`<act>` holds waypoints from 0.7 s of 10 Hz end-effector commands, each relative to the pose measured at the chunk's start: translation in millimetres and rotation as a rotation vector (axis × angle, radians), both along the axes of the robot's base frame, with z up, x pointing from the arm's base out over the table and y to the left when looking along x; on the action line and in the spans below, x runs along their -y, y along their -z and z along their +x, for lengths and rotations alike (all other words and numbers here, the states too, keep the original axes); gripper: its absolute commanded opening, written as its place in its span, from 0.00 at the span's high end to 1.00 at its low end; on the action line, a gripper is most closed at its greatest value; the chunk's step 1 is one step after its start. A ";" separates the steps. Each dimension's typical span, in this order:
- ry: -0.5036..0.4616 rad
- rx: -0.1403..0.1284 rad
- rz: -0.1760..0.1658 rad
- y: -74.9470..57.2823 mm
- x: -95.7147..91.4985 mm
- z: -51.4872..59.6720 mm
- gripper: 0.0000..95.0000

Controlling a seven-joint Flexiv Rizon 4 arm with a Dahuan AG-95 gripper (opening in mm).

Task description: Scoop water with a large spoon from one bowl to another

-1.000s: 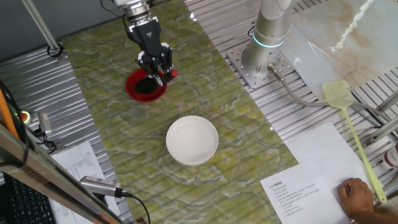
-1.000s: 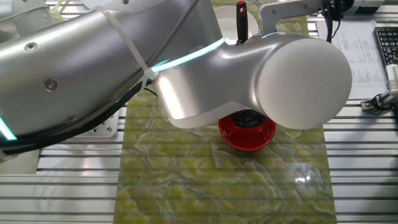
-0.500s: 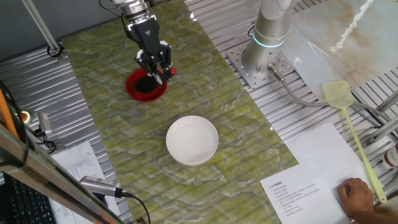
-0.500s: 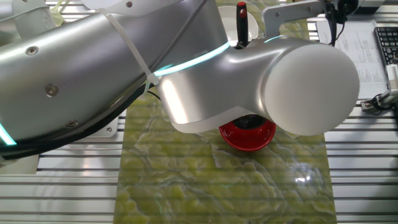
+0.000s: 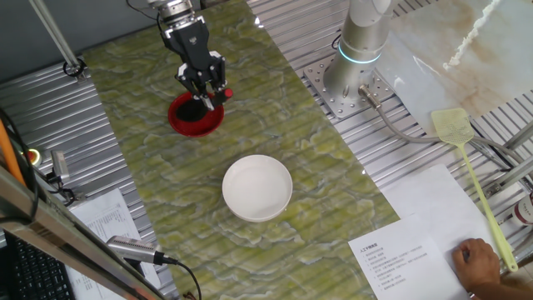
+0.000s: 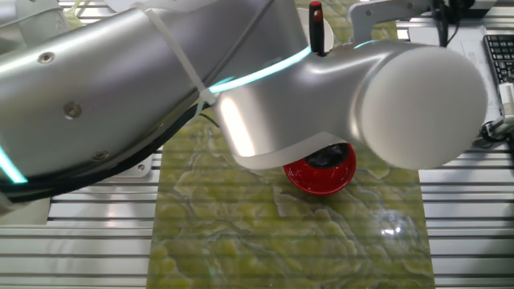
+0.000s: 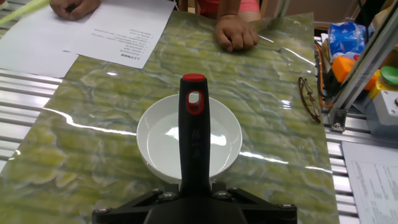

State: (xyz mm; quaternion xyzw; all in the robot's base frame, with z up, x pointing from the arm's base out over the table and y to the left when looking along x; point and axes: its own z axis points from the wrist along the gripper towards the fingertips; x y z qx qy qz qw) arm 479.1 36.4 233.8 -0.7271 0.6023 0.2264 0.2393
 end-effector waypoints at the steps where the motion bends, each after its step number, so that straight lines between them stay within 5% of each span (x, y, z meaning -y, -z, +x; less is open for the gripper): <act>1: -0.002 0.002 0.012 -0.1 0.6 0.0 1.00; 7: 0.001 -0.002 0.070 0.7 5.2 -1.8 1.00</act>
